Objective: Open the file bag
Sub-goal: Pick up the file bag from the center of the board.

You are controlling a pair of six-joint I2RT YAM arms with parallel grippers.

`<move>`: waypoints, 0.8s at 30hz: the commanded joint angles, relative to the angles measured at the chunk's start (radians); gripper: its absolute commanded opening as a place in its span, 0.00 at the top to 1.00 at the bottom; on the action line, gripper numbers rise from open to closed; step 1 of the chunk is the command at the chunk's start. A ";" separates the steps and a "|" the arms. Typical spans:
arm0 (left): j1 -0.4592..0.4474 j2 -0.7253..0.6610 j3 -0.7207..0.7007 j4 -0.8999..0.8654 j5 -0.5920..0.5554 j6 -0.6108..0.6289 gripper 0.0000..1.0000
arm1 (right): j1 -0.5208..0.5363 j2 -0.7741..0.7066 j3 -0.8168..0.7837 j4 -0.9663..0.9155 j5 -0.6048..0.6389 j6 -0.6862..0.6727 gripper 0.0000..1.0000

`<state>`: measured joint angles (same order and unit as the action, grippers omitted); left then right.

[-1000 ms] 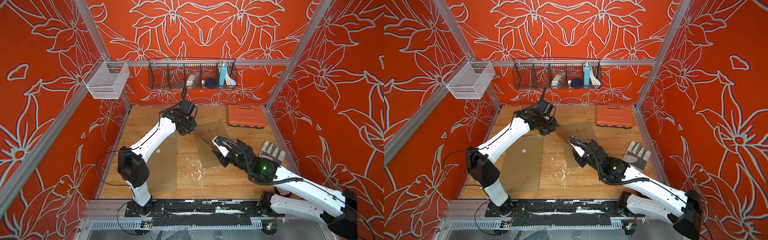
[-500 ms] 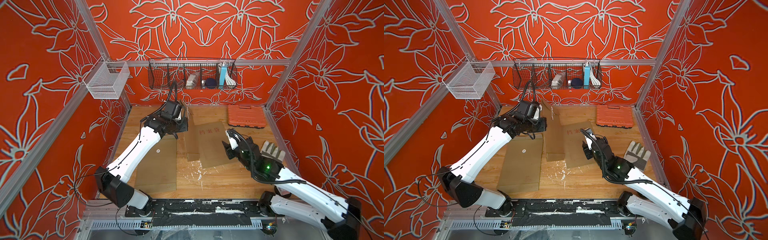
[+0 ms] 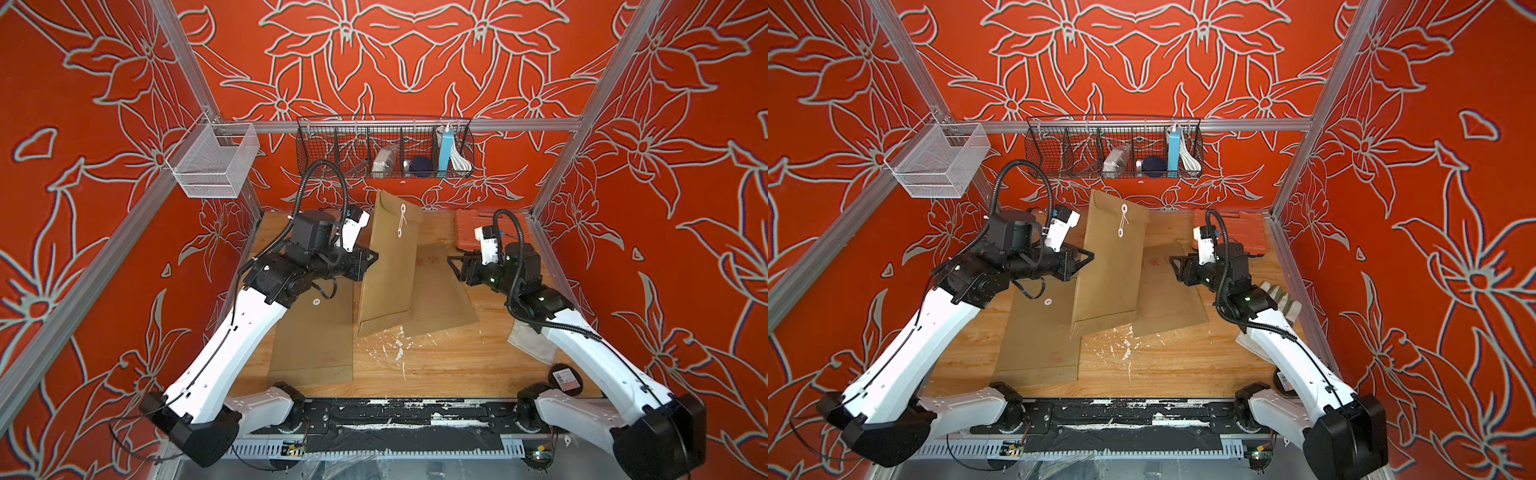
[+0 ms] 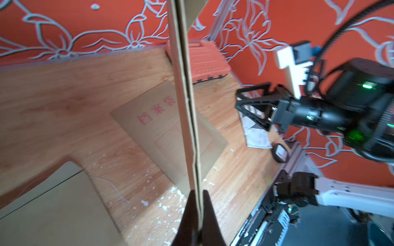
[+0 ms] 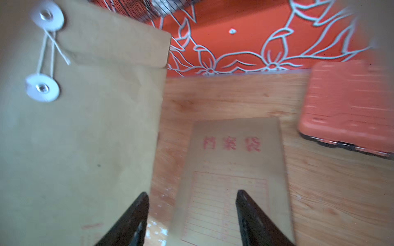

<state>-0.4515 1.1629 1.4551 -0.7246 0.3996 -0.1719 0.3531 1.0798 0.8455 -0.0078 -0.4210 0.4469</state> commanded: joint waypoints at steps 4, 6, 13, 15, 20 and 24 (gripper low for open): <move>-0.001 -0.101 -0.027 0.161 0.181 -0.029 1.00 | -0.057 0.029 -0.025 0.391 -0.395 0.297 0.17; -0.001 -0.107 -0.025 0.179 0.215 -0.044 1.00 | -0.059 0.047 -0.016 0.447 -0.429 0.339 0.16; -0.002 -0.124 -0.039 0.255 0.283 -0.083 1.00 | -0.060 0.144 0.006 0.794 -0.553 0.605 0.17; -0.001 -0.129 -0.047 0.283 0.301 -0.093 1.00 | -0.060 0.169 0.016 0.859 -0.566 0.665 0.22; -0.001 -0.133 -0.062 0.294 0.228 -0.102 1.00 | -0.062 0.201 0.035 0.975 -0.582 0.764 0.46; 0.003 -0.115 -0.042 0.247 0.146 -0.096 1.00 | -0.067 0.197 0.042 0.974 -0.588 0.764 0.62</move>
<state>-0.4515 1.0481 1.3891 -0.4927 0.6029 -0.2699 0.2913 1.2846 0.8486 0.8650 -0.9745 1.1538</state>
